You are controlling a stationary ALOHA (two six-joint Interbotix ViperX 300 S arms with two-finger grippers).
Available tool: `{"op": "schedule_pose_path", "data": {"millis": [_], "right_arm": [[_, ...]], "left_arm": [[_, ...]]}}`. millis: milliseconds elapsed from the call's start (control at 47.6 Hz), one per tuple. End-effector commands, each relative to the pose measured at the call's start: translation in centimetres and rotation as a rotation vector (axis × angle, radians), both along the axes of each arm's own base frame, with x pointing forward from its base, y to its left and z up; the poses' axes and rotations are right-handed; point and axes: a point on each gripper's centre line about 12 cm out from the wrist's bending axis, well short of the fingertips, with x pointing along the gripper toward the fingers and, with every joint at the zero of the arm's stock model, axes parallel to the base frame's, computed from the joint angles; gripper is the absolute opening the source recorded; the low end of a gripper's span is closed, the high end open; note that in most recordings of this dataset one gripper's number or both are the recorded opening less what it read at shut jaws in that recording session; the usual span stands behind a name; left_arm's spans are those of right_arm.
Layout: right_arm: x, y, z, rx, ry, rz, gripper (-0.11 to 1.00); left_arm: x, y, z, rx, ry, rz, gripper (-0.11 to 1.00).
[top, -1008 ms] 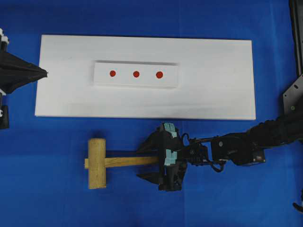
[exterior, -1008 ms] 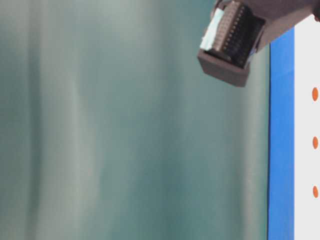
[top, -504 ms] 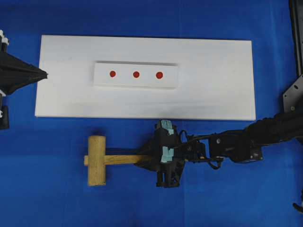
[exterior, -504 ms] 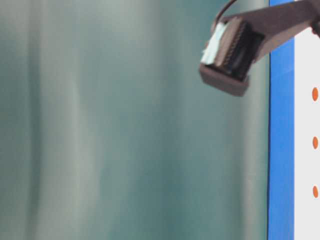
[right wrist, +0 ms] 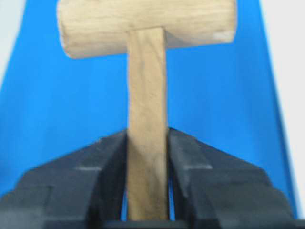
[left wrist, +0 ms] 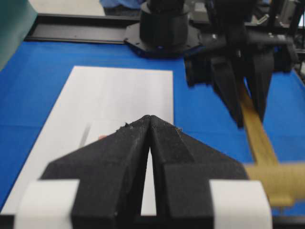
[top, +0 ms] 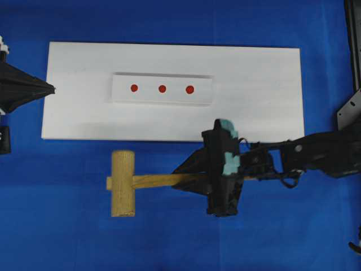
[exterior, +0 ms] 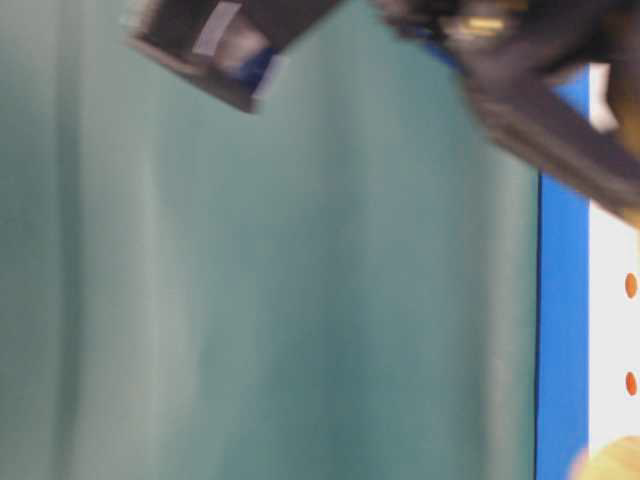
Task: Hit the mark with a hammer.
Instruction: 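Lift the mallet with the right gripper over the board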
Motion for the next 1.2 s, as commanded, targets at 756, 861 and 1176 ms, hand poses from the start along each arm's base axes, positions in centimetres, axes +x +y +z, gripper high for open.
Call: {"op": "schedule_pose_path", "data": {"millis": [756,861,1176], "right_arm": [[0.4,-11.8,5.9,-0.354,-0.069,-0.116,0.10],[0.5,-11.9,6.6,-0.452,-0.102,-0.085,0.10],[1.0,-12.7,8.8,-0.830,-0.251,-0.047,0.10]], "left_arm": [[0.0,-0.1,0.2,-0.016,0.004,-0.002,0.00],[0.0,-0.1,0.2,-0.016,0.004,-0.002,0.00],[0.0,-0.1,0.3,-0.017,-0.001,-0.002,0.00]]}}
